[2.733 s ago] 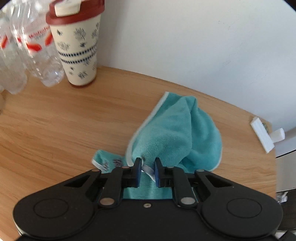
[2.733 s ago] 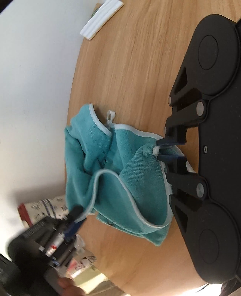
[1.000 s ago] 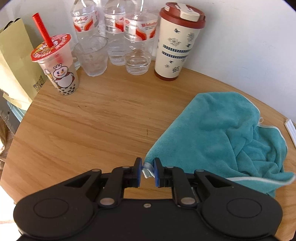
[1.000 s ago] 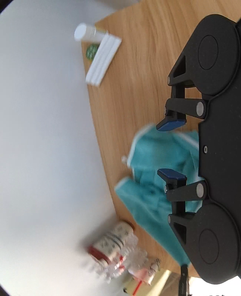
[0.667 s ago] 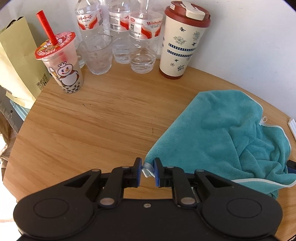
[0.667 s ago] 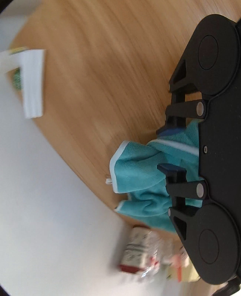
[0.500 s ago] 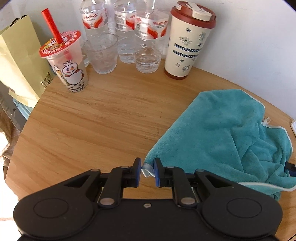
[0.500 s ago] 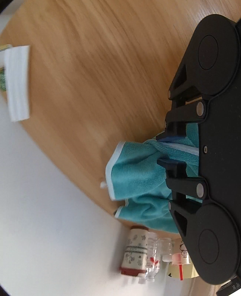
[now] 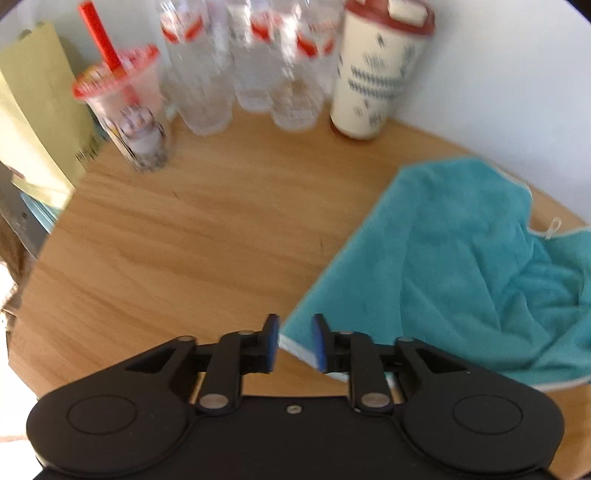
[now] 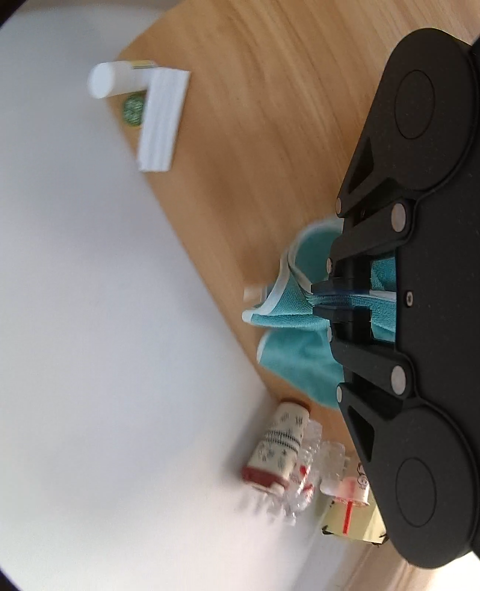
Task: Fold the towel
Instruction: 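Lift and pull the towel corners apart with both grippers to unfold it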
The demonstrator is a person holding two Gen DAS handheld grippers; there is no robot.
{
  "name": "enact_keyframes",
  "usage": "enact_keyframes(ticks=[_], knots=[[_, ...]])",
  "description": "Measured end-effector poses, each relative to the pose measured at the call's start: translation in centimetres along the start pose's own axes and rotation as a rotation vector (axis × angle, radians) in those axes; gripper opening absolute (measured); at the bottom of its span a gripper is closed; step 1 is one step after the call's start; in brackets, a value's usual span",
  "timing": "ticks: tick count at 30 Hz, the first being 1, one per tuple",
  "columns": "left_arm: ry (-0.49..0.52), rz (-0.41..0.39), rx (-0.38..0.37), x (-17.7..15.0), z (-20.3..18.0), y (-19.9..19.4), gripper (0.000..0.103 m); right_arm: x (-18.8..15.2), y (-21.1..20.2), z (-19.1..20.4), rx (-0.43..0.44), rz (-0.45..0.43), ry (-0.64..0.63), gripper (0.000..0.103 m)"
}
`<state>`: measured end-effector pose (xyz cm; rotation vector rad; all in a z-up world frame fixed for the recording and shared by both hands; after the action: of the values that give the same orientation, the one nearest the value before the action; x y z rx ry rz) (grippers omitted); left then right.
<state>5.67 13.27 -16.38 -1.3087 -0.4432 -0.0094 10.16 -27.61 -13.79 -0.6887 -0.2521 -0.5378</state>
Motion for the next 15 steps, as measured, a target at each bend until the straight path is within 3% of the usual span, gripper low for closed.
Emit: enact_keyframes(ticks=[7,13,15], knots=[[-0.125,0.102,-0.095,-1.3,-0.2,2.5,0.046,-2.1,-0.9,0.3,0.0,0.024,0.043,0.005],[-0.222,0.148,-0.044,-1.6,0.4,4.5,0.046,-3.6,-1.2,-1.1,-0.023,0.041,0.076,0.005],[-0.259,0.179,-0.058,-1.9,0.7,4.7,0.046,-4.0,-1.4,-1.3,-0.029,0.046,0.08,0.005]])
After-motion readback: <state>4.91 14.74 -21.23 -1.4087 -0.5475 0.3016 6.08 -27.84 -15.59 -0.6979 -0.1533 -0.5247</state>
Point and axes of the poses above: each gripper's, at about its wrist camera, not at the fingertips, and y roughly the way its jaws point, z to its left, x to its top, the point moved 8 cm from there along y, roughly the way its jaws point, and after that the axes turned 15 degrees about x, right-handed, at the moved point
